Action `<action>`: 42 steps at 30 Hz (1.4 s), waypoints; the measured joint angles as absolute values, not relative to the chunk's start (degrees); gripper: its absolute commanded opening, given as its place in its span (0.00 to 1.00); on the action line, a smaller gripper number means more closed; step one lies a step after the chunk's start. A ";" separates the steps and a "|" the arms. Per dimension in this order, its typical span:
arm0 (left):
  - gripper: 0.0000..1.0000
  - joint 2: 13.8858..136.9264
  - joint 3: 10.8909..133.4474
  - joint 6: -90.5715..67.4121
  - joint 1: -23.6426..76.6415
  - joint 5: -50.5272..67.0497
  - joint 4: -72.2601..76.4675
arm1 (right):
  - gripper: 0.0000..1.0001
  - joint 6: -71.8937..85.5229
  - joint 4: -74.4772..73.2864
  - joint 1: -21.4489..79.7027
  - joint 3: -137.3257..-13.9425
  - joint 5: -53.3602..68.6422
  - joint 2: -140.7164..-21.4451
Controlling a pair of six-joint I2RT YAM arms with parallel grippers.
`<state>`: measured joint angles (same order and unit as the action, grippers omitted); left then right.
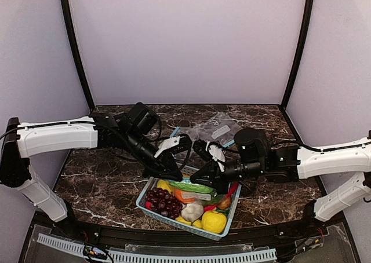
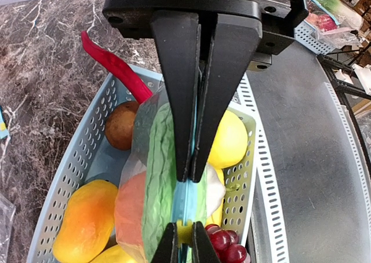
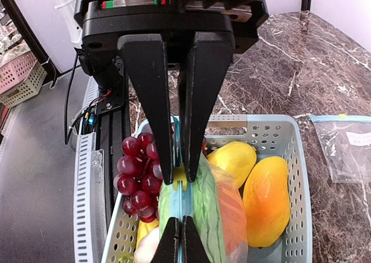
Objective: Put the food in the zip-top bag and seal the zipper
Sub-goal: Zip the zipper of the food storage bag.
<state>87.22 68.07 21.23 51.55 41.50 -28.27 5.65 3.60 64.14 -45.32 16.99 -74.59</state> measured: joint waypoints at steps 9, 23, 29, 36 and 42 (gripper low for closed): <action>0.01 82.52 67.05 24.67 52.05 35.73 -25.30 | 0.00 4.58 2.81 64.62 -45.28 13.76 -70.46; 0.01 81.73 66.19 28.16 51.57 27.92 -28.97 | 0.00 3.66 -2.79 64.62 -45.17 11.07 -69.14; 0.02 81.67 66.19 28.29 51.57 27.81 -28.60 | 0.00 3.68 -2.87 64.62 -45.17 10.44 -68.73; 0.59 80.07 64.82 24.71 49.91 27.81 -28.05 | 0.00 6.39 -5.78 64.62 -44.75 9.89 -65.36; 0.83 75.35 62.70 15.88 48.60 27.38 -24.34 | 0.00 10.09 -6.46 64.62 -44.60 7.38 -61.82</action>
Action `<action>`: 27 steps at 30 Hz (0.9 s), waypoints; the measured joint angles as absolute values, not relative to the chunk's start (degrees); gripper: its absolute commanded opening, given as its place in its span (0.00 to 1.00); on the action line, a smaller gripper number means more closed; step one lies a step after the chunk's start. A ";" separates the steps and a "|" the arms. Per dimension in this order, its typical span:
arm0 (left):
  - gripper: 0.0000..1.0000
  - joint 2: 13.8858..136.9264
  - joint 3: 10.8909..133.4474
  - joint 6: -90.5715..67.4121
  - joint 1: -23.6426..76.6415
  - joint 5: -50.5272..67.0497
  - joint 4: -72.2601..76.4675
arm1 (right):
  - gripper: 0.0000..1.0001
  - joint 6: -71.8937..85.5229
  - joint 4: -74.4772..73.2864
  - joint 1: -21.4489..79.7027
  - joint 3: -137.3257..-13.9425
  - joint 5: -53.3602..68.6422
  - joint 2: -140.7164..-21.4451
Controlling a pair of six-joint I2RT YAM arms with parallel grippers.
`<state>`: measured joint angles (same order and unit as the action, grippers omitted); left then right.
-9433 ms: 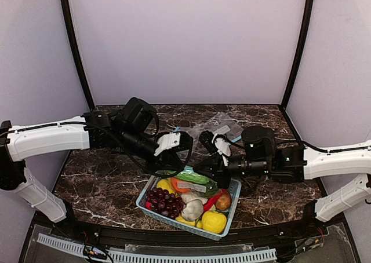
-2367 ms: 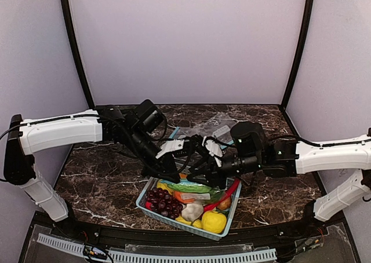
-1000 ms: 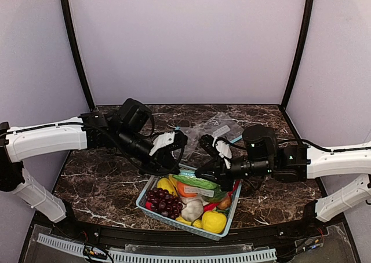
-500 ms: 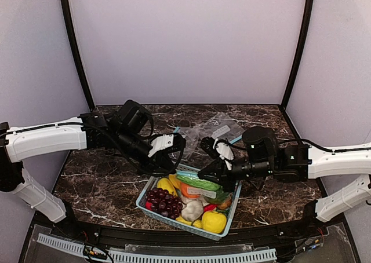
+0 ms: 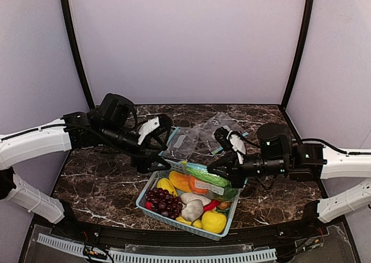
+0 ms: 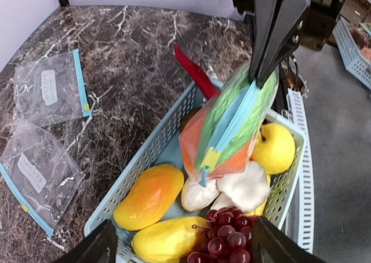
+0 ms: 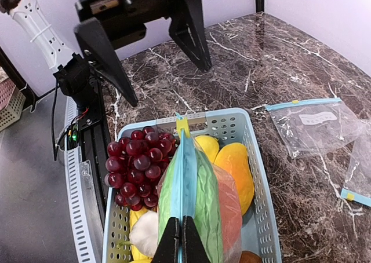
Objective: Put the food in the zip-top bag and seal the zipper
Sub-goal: Zip the zipper of the food storage bag, then set the zipper food storage bag at the center of the board.
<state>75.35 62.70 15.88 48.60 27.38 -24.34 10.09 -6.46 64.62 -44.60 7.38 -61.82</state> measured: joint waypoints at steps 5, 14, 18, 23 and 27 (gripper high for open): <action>0.85 71.00 62.65 8.27 47.48 26.76 -20.95 | 0.00 13.15 -7.81 64.60 -45.28 1.08 -61.49; 0.89 66.78 60.40 -3.01 32.82 22.70 -19.33 | 0.00 17.39 -13.80 61.82 -54.85 -15.33 -61.87; 0.89 64.64 57.58 -6.04 24.77 21.37 -19.40 | 0.00 18.41 -15.35 55.05 -56.60 -18.26 -61.65; 0.90 61.10 53.43 -7.38 15.90 21.12 -19.81 | 0.00 19.75 -17.10 40.91 -56.21 -17.56 -61.60; 0.90 56.82 49.69 -7.53 10.83 19.84 -19.42 | 0.00 21.96 -16.62 27.64 -52.84 -13.08 -61.41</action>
<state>56.82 49.69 -7.53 10.83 19.84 -19.42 21.96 -16.62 27.64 -52.84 -13.08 -61.41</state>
